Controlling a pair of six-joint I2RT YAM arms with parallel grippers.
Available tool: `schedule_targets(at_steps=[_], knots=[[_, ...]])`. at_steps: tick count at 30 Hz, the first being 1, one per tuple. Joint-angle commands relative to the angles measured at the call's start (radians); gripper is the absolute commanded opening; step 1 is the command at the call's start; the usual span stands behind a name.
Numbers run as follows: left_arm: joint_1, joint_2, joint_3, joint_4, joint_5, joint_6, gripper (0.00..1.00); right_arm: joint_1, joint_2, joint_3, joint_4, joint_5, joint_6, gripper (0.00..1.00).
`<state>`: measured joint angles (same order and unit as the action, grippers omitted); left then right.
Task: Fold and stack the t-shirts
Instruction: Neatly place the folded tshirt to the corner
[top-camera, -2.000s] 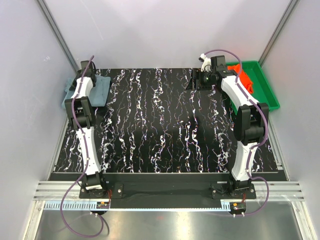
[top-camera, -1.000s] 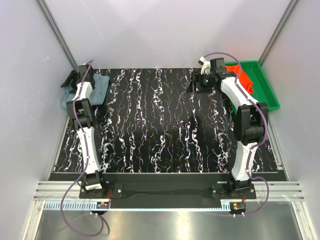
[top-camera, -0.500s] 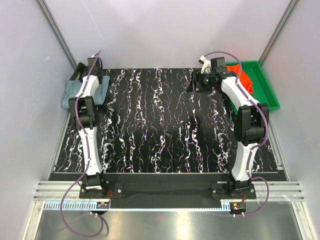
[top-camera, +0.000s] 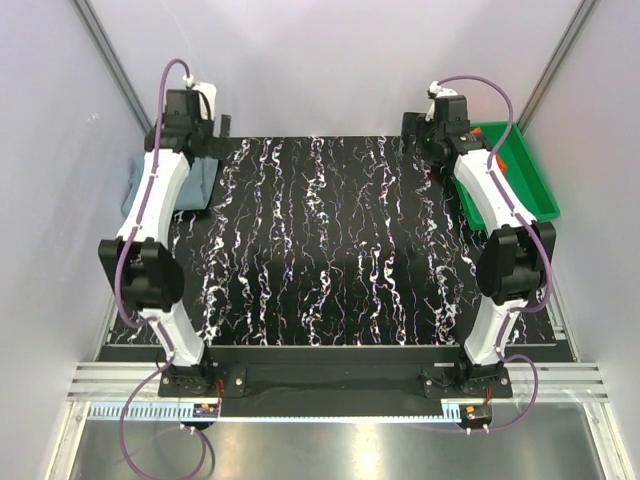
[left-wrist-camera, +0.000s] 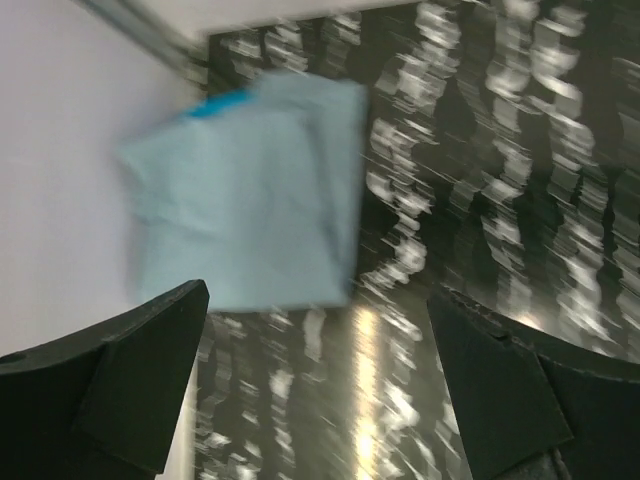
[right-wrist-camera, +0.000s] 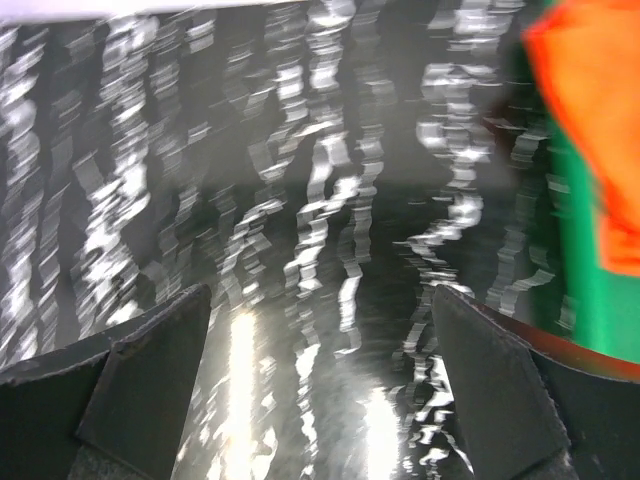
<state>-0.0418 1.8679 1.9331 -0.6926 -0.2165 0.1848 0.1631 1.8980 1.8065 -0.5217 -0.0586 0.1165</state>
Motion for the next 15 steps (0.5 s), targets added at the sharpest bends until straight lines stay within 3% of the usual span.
schedule_targets(at_steps=[1, 15], knots=[[-0.064, -0.055, -0.176, -0.036, 0.249, -0.137, 0.99, -0.004, -0.045, -0.041, 0.046, 0.290, 0.084, 1.00], [-0.141, -0.030, -0.046, -0.062, 0.220, -0.077, 0.99, -0.004, -0.108, -0.084, 0.034, 0.319, 0.038, 1.00]])
